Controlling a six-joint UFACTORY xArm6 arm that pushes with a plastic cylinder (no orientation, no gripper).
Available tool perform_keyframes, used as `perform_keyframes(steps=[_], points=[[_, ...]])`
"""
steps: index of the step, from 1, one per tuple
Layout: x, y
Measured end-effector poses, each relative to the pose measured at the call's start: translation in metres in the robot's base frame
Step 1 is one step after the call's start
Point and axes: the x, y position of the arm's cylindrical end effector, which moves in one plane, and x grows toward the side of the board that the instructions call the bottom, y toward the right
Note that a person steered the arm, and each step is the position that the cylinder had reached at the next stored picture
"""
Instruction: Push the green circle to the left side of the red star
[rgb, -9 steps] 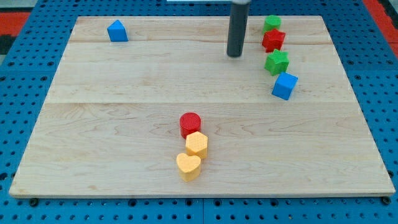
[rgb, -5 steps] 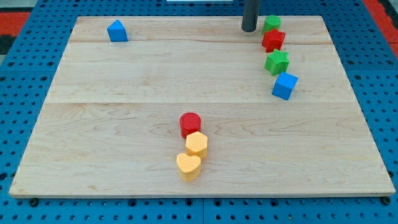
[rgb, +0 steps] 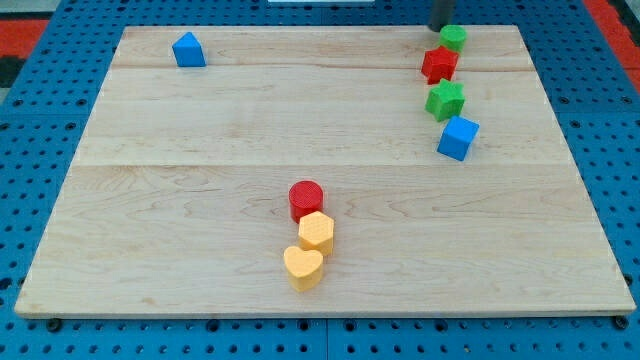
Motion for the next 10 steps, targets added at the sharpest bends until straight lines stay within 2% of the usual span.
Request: perform_keyframes(steps=[1,3,6,9,10], points=[[0.000,0.039],[0.010,0.006],[0.052,-0.024],[0.119,-0.024],[0.114,-0.019]])
